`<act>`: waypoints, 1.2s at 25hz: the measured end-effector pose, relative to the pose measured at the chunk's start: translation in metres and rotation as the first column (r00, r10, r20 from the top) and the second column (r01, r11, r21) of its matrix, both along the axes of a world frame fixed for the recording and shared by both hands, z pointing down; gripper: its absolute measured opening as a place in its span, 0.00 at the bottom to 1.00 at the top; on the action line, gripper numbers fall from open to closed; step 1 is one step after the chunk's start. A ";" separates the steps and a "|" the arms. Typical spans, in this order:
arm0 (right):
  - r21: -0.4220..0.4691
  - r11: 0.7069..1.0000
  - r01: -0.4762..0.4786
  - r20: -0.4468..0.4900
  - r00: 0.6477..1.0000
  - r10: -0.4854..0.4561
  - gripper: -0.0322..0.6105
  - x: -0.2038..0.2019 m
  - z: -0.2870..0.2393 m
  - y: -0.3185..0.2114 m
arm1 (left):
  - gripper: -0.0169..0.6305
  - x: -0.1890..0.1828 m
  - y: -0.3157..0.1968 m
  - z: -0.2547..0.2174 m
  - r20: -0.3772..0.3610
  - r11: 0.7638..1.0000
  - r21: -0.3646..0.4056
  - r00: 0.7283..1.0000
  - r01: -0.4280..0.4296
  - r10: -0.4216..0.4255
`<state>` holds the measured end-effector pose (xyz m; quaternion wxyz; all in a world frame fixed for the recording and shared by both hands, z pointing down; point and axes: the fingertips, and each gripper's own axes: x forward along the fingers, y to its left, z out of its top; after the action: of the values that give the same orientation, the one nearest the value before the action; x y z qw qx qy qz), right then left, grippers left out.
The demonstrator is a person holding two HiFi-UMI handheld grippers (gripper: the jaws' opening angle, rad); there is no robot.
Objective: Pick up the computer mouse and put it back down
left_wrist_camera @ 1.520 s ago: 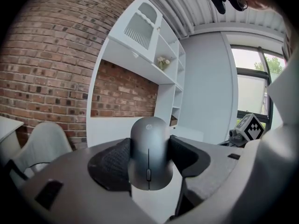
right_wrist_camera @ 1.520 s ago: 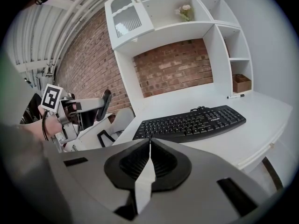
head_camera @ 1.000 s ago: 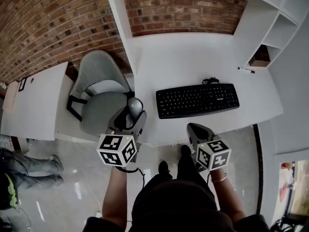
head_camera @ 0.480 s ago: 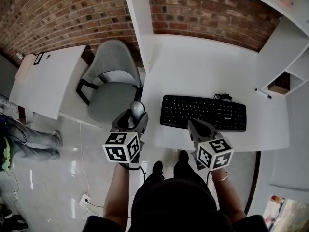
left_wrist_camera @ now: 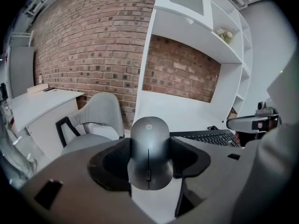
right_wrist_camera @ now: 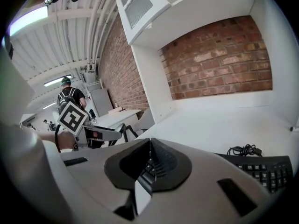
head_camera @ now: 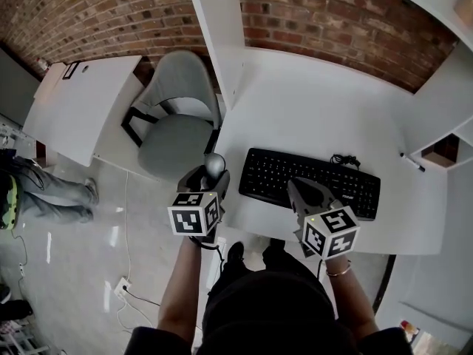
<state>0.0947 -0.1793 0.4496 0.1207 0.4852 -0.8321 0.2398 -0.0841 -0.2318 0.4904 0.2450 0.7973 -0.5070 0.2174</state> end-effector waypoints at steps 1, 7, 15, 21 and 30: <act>-0.001 1.000 0.008 0.000 1.000 -0.008 0.06 0.001 0.001 -0.002 | 0.42 0.002 -0.002 0.006 0.009 1.000 -0.011 1.000 0.003 -0.003; -0.003 0.997 0.073 -0.011 0.997 -0.073 0.06 0.000 0.006 -0.010 | 0.42 0.008 -0.012 0.036 0.048 0.996 -0.085 0.999 0.025 -0.021; -0.013 0.991 0.136 -0.032 0.990 -0.136 0.06 -0.006 0.016 -0.018 | 0.42 0.016 -0.021 0.061 0.116 0.987 -0.158 0.993 0.029 -0.011; -0.032 0.990 0.138 -0.027 0.990 -0.139 0.06 -0.005 0.022 -0.021 | 0.42 0.021 -0.021 0.075 0.137 0.976 -0.217 0.991 0.022 0.008; -0.034 0.992 0.123 -0.024 0.992 -0.124 0.06 0.000 0.022 -0.023 | 0.42 0.021 -0.023 0.082 0.174 0.970 -0.241 0.985 0.025 0.018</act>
<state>0.0946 -0.2025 0.4712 0.1540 0.4337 -0.8550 0.2392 -0.0633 -0.2548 0.5725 0.2956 0.7384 -0.4976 0.3462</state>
